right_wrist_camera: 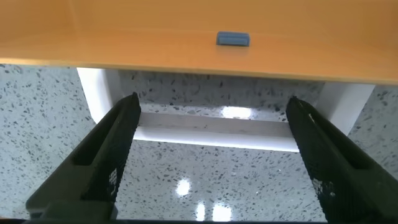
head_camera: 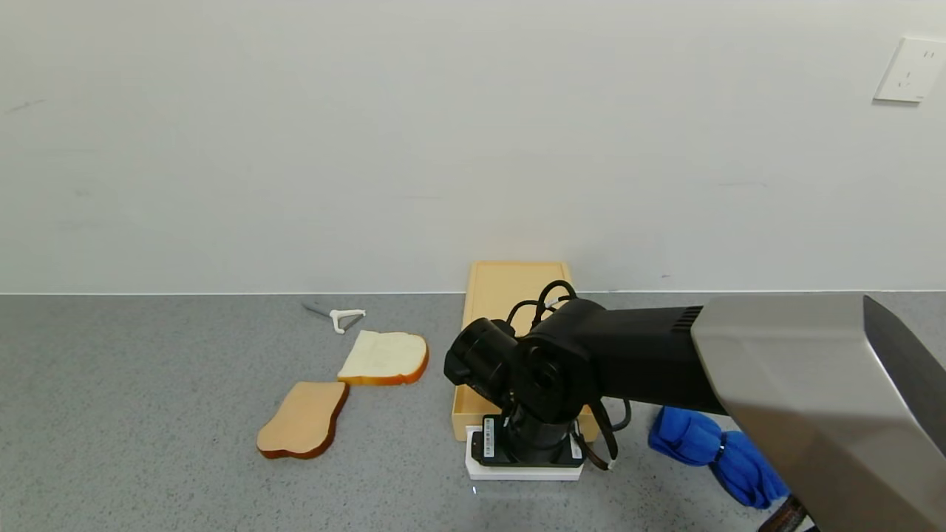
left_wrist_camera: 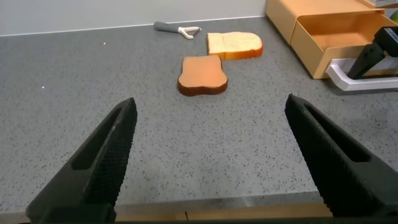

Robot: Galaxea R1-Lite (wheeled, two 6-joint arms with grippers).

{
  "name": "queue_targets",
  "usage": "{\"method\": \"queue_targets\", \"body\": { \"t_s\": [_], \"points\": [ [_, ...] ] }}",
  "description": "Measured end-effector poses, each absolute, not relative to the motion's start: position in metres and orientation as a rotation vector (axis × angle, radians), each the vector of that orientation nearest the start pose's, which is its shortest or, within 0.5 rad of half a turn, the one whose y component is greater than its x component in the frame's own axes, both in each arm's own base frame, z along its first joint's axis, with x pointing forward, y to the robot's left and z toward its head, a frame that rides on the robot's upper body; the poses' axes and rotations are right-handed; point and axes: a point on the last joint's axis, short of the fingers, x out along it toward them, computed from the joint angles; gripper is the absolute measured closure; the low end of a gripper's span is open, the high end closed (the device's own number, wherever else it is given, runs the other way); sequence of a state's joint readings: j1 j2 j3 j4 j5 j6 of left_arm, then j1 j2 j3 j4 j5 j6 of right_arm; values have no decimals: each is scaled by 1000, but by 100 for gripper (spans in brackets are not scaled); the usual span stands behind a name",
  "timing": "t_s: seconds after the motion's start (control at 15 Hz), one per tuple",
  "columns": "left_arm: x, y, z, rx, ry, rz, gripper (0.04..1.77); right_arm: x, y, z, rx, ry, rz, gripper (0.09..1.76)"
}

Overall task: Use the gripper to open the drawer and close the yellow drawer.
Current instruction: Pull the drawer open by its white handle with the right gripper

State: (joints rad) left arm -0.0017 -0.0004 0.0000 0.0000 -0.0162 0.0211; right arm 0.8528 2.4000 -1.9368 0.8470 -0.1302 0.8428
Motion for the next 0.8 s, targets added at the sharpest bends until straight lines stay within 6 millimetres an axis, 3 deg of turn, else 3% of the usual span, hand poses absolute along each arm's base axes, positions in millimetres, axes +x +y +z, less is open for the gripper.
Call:
{"method": "queue_targets", "body": {
  "t_s": [0.8],
  "points": [
    [-23,0,75,21,-1,-18,9,279,329,99,77,1313,80,14]
  ]
}}
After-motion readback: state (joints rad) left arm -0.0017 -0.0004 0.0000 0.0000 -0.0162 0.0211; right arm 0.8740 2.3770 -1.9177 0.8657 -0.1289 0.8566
